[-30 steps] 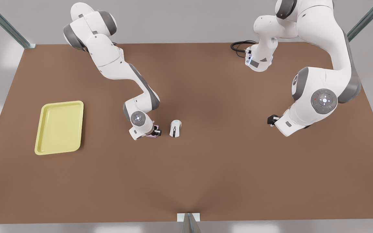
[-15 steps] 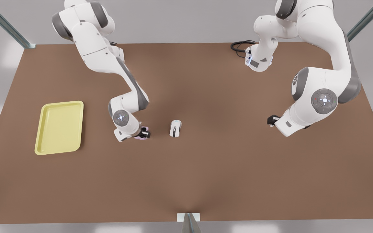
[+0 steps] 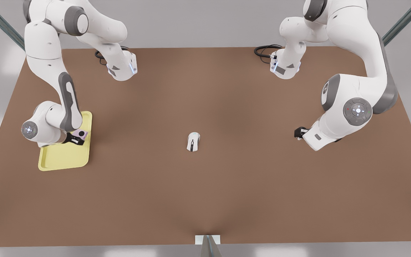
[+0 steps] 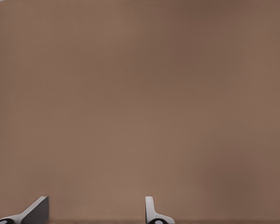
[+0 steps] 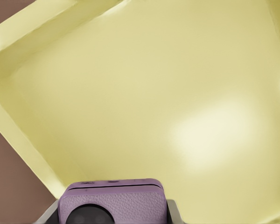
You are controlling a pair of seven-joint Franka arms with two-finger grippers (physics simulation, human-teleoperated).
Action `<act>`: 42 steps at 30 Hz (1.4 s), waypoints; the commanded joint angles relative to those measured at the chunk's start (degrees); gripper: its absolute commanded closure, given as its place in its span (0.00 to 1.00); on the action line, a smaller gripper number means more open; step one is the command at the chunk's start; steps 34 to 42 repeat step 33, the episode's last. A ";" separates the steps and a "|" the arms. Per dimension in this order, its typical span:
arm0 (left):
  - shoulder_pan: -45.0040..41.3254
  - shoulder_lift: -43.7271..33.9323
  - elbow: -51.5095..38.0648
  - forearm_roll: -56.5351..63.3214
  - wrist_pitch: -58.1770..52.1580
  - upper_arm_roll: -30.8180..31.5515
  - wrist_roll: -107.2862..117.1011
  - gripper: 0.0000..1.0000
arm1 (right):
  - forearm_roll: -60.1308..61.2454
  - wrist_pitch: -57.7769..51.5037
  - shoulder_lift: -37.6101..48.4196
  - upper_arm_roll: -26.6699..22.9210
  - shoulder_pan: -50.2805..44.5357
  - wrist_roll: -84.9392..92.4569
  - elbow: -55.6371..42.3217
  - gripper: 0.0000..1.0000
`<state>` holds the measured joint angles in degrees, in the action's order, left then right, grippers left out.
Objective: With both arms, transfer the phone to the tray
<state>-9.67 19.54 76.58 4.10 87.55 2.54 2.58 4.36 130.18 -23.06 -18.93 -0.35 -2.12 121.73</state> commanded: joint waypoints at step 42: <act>-0.09 -0.38 -1.61 0.47 -0.10 0.01 5.51 0.00 | -10.16 -42.81 12.16 16.64 1.31 10.91 -35.68 0.00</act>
